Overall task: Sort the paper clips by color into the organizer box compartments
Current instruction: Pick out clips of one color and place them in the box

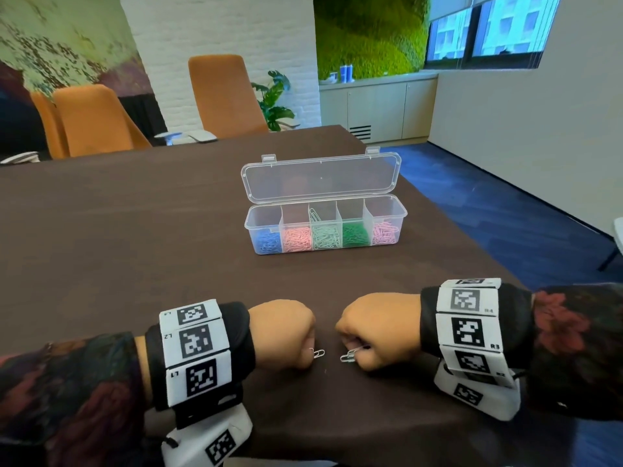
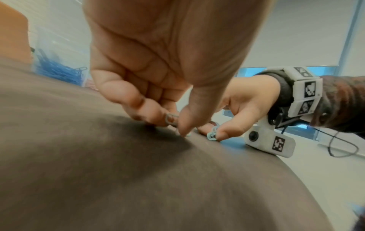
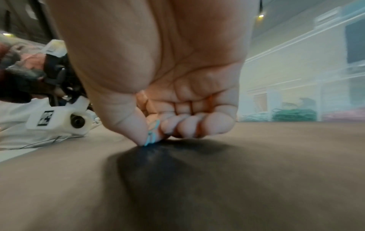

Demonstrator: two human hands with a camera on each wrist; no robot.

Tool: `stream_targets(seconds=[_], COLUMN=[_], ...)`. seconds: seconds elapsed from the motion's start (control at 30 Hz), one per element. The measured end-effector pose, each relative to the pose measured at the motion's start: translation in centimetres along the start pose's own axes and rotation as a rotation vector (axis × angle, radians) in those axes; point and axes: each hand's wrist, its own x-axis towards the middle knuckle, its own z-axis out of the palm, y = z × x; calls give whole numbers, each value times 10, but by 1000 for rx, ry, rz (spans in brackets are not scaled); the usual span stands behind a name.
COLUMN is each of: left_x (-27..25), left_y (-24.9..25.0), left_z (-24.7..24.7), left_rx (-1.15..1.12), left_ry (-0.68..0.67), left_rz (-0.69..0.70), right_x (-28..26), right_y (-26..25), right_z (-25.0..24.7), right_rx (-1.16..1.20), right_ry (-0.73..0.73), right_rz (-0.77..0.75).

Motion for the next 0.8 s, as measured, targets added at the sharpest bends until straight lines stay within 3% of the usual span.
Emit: stream_targets(seconds=[0.13, 0.37, 0.53, 0.67, 0.8], left_x=[13, 88, 129, 129, 99], left_y=[-12, -38, -58, -79, -96], left_z=[-19, -85, -117, -114, -106], left_rx=[-80, -57, -100, -183, -193], left_ry=[76, 381, 444, 505, 617], left_rz=[-38, -159, -251, -255, -227], right_x=[-3, -2, 6, 36, 83], right_y=[31, 86, 101, 107, 112], right_z=[-9, -27, -48, -77, -93], right_rx=[59, 219, 270, 361, 382], right_ry=[38, 235, 377, 584, 602], right_rz=[140, 335, 400, 430, 475])
